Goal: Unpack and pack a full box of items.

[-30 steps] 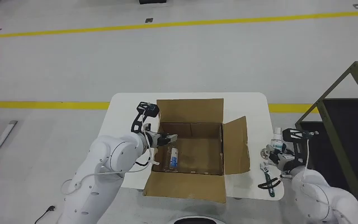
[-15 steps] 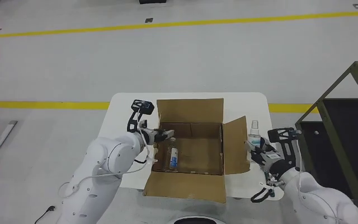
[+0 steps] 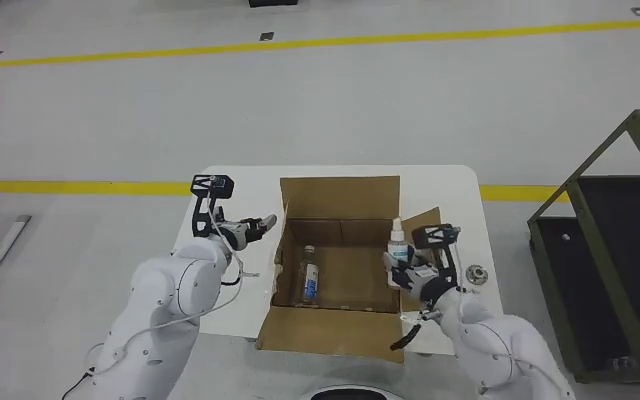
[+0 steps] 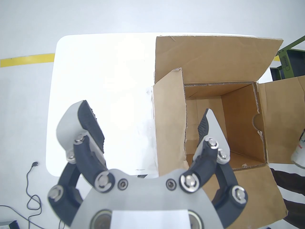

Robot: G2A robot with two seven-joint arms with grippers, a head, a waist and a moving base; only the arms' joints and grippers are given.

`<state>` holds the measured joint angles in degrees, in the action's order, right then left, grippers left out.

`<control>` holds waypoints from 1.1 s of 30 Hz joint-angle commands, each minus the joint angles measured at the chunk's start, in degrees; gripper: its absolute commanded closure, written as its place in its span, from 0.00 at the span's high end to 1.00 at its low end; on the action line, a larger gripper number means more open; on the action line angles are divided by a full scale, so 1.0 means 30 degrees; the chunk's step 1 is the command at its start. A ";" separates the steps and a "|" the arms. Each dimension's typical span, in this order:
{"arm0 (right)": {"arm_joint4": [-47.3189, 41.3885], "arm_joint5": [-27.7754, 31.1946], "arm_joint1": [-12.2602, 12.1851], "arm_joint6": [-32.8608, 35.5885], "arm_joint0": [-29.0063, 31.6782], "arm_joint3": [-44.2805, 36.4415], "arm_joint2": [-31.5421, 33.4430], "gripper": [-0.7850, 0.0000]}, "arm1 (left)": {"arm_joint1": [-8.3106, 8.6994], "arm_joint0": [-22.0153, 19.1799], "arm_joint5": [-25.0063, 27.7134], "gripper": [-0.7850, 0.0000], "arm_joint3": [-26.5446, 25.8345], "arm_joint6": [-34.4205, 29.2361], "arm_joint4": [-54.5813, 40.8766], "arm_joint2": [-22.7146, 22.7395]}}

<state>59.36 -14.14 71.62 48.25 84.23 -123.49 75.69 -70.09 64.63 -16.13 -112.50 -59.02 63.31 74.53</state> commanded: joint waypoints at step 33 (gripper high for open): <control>-0.5863 -0.5746 0.3118 -0.4117 -0.8991 1.4614 -0.8862 0.00 | 0.0000 0.0000 0.0000 1.00 0.0000 0.0000 0.0000 0.0001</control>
<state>43.38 -30.96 80.47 36.62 57.97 -82.37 49.72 -70.09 64.63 -16.14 -112.50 -59.02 63.31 74.53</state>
